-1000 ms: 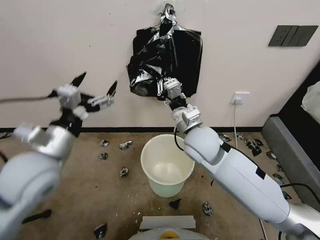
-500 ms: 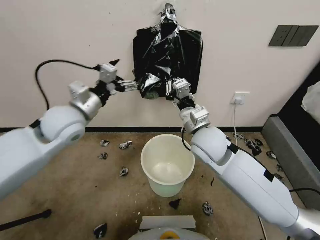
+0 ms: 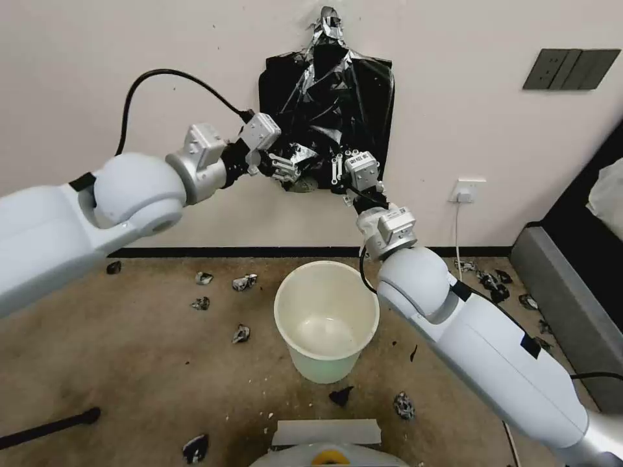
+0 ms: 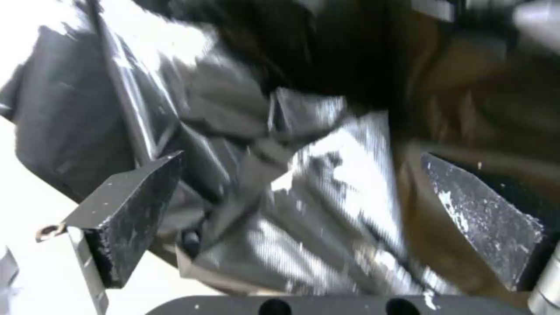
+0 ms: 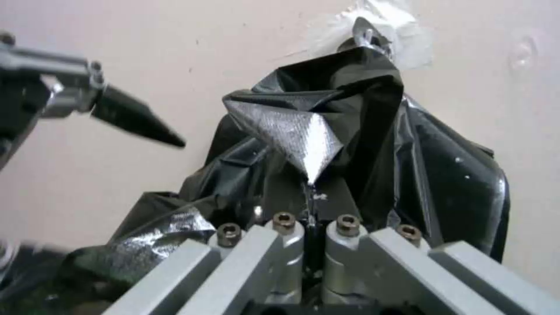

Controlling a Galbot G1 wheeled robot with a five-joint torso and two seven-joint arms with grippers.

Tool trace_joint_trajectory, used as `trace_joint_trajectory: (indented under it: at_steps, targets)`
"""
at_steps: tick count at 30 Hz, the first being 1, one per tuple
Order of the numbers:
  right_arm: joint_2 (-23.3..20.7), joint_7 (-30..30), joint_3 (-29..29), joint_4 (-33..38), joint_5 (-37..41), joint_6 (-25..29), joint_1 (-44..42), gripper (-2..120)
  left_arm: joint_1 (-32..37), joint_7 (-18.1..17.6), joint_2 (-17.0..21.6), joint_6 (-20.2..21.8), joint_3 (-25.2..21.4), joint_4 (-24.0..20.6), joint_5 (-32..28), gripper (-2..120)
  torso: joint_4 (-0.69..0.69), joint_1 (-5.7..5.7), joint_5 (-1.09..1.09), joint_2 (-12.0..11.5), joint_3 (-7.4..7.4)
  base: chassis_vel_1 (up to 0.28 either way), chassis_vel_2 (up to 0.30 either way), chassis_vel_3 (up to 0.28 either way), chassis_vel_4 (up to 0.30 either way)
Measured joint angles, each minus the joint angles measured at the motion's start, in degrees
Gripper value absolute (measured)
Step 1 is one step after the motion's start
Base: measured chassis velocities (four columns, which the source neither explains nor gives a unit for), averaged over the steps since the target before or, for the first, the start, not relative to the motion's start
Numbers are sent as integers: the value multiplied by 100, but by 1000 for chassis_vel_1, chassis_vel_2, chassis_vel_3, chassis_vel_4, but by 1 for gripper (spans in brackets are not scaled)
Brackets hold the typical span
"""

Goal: Place a trash bag onto the trash bin.

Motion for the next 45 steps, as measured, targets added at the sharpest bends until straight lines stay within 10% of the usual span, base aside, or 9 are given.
trace_joint_trajectory:
  at_steps: [14, 34, 45]
  targets:
    - [-13, -14, 62, 44, 62, 32, -109, 0, -314, -301, -406, 414, 481, 215, 93, 100, 0, 0, 0, 0, 0, 0, 0, 0, 0]
    - [-83, -12, 76, 168, 166, 33, -191, 0, -129, -906, -636, 353, 402, 471, 240, 30, -1, 0, 0, 0, 0, 0, 0, 0, 0]
    - [-280, 129, 42, 153, 732, 16, 69, 0, 1373, -1630, -785, 165, -1226, 361, 555, 0, 0, 0, -1, 0, 0, 0, 0, 0, 0]
